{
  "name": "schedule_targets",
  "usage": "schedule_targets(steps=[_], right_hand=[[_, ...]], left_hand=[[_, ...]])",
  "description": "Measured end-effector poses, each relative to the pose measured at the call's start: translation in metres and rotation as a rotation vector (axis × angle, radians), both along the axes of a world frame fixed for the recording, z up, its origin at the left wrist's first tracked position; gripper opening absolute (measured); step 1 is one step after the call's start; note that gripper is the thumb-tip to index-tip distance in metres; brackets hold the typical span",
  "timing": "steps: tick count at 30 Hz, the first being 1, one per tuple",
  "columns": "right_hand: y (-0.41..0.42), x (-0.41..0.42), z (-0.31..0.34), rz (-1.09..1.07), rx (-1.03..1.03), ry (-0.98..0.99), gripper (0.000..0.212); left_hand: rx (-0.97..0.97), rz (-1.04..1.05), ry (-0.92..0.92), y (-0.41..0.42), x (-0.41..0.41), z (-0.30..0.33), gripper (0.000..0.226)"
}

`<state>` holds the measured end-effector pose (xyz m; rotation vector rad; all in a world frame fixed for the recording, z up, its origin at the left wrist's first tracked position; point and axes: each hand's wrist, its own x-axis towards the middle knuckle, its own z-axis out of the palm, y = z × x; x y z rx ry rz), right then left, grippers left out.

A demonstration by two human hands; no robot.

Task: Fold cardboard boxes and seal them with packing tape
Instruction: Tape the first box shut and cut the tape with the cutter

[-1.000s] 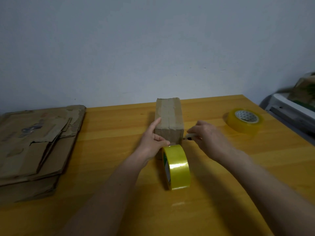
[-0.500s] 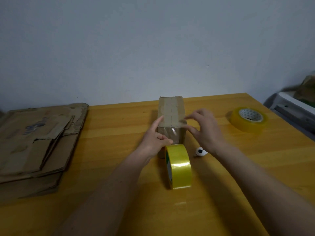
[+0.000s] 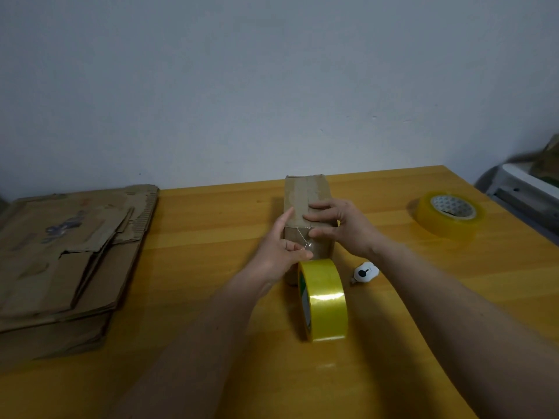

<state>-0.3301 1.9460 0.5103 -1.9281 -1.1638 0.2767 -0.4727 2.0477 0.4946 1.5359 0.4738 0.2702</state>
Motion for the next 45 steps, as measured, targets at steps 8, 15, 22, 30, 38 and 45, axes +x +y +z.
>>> schedule_targets(steps=[8,15,22,30,38,45], right_hand=[[0.005,0.002,-0.001,-0.023,-0.019,0.015,0.035],[0.024,-0.018,-0.001,-0.229,0.011,-0.073,0.035],[-0.006,-0.021,0.010,-0.194,0.115,-0.164,0.037],[-0.038,-0.060,0.011,-0.168,-0.117,0.456,0.020],[-0.043,-0.078,0.004,-0.141,0.076,0.683,0.013],[-0.045,-0.083,0.010,-0.152,0.123,0.672,0.015]], left_hand=[[-0.066,0.057,0.037,0.002,-0.005,0.001,0.104],[-0.036,0.116,0.013,0.004,-0.012,-0.008,0.106],[0.075,0.174,-0.088,-0.009,-0.023,-0.008,0.099],[0.052,0.265,-0.169,-0.030,-0.038,-0.002,0.091],[0.268,0.275,-0.154,-0.047,-0.050,0.008,0.055],[0.507,0.295,-0.104,-0.057,-0.055,0.023,0.044]])
